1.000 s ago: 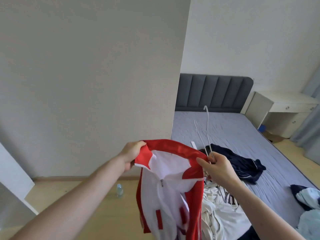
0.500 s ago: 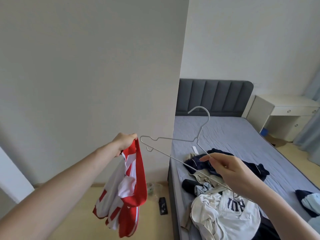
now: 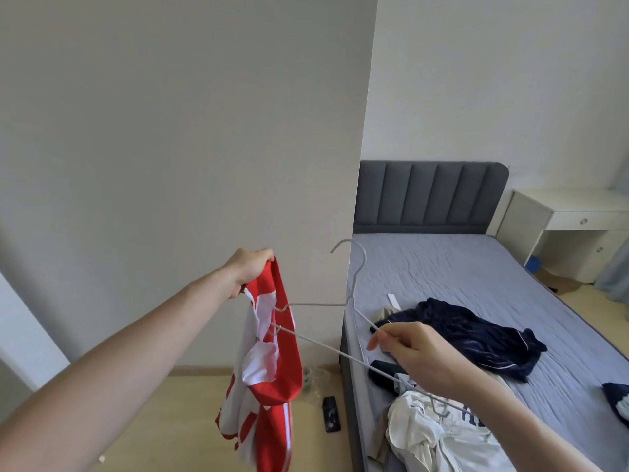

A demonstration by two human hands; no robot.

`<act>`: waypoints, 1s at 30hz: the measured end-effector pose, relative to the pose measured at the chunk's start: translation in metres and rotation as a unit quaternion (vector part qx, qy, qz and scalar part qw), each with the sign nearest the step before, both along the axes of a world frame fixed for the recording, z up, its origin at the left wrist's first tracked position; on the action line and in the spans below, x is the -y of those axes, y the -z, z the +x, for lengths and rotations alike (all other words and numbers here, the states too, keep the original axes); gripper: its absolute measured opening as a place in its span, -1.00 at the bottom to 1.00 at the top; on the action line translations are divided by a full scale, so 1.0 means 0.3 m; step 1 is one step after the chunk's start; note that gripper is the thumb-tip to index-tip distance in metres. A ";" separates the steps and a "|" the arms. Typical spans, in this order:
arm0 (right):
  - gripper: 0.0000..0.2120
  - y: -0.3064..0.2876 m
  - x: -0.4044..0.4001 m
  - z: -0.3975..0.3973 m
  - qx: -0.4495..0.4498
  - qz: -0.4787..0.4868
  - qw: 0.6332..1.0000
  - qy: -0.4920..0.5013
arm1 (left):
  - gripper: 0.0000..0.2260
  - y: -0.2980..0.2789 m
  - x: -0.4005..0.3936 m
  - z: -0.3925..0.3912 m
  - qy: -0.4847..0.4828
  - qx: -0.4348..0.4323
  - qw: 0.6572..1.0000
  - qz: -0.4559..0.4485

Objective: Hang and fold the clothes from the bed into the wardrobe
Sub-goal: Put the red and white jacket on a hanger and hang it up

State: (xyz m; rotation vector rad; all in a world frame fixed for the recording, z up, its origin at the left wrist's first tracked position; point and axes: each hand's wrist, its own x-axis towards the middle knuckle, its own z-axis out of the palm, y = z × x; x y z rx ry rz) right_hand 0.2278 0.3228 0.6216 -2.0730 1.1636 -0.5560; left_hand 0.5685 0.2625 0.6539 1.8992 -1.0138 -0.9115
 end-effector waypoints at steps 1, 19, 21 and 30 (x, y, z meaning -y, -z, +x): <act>-0.71 0.015 -0.002 0.020 -0.004 0.004 1.000 0.002 | -0.80 -0.015 -0.004 -0.018 0.008 -0.008 1.000 -0.008; -0.68 0.129 -0.043 0.127 0.258 -0.088 0.939 0.208 | -0.69 -0.130 -0.231 -0.424 0.280 0.151 0.918 -0.238; -0.69 0.128 -0.036 0.101 0.285 -0.095 0.929 0.217 | -0.68 -0.110 -0.263 -0.430 0.333 0.265 0.874 -0.237; -0.64 0.095 -0.028 0.053 0.311 -0.177 0.919 0.166 | -0.68 -0.250 -0.153 -0.306 0.351 0.399 0.759 -0.376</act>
